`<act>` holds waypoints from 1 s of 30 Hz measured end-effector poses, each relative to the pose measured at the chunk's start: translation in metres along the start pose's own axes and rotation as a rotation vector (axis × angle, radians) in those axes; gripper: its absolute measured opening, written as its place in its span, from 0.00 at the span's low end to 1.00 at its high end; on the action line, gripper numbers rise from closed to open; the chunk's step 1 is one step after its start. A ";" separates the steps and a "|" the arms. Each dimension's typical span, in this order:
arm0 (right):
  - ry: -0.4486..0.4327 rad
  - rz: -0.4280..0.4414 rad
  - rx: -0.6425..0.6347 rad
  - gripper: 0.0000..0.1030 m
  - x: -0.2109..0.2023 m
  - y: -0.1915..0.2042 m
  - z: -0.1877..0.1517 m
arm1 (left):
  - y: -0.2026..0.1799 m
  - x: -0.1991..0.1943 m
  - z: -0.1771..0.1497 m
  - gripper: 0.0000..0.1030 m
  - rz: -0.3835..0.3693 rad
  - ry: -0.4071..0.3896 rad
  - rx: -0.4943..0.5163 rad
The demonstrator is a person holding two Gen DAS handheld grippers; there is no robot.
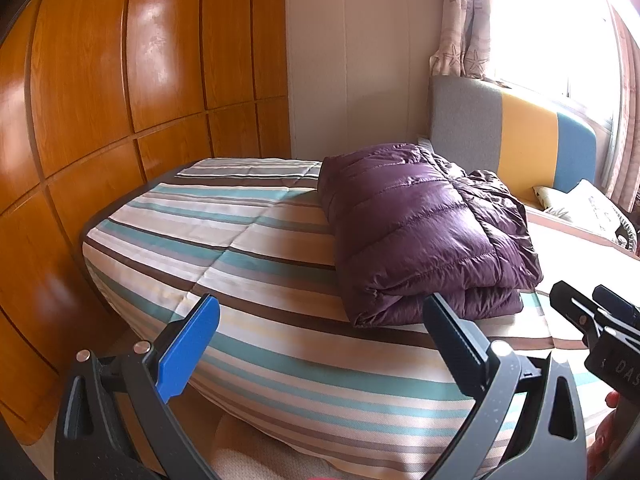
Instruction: Fold large clothes
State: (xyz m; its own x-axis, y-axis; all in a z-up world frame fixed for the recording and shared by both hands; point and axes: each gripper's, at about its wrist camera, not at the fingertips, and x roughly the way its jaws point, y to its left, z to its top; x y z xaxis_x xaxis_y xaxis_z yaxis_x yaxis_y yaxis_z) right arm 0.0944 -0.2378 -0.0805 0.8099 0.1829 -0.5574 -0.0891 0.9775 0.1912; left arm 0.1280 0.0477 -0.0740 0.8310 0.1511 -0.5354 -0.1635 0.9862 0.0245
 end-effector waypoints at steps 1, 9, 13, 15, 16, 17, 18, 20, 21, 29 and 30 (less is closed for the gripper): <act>0.001 0.001 0.002 0.91 0.000 0.000 0.000 | 0.000 0.000 0.000 0.98 -0.002 0.001 -0.001; 0.001 0.003 0.002 0.91 0.000 -0.001 0.000 | -0.001 0.000 -0.001 0.98 0.000 0.005 0.000; 0.005 0.004 0.003 0.91 0.002 0.000 -0.001 | -0.003 -0.001 -0.003 0.98 0.001 -0.004 0.011; 0.007 0.002 0.002 0.91 0.003 0.000 -0.001 | -0.003 -0.002 -0.003 0.98 -0.007 -0.006 0.014; 0.006 0.003 0.002 0.91 0.003 0.000 -0.001 | -0.003 -0.002 -0.004 0.98 -0.003 -0.006 0.012; 0.007 0.004 0.001 0.91 0.003 0.000 -0.001 | -0.004 -0.002 -0.004 0.98 0.000 -0.006 0.011; 0.009 0.004 0.001 0.91 0.003 0.000 -0.002 | -0.003 -0.002 -0.004 0.98 -0.003 -0.004 0.007; 0.010 0.004 0.001 0.91 0.004 0.000 -0.002 | -0.002 -0.001 -0.004 0.98 -0.002 -0.004 -0.002; 0.012 0.004 0.002 0.91 0.005 0.001 -0.002 | -0.002 -0.001 -0.004 0.98 0.001 -0.003 -0.001; 0.040 -0.008 0.020 0.91 0.016 -0.009 -0.005 | -0.003 0.019 -0.007 0.98 0.000 0.096 0.011; 0.048 -0.012 0.027 0.91 0.019 -0.012 -0.005 | -0.003 0.022 -0.008 0.98 0.003 0.106 0.014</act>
State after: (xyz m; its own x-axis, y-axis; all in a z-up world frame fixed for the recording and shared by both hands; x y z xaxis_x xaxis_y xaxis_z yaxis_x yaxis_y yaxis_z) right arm 0.1081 -0.2455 -0.0979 0.7819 0.1771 -0.5977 -0.0637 0.9765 0.2060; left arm 0.1429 0.0474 -0.0924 0.7697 0.1466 -0.6214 -0.1574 0.9868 0.0377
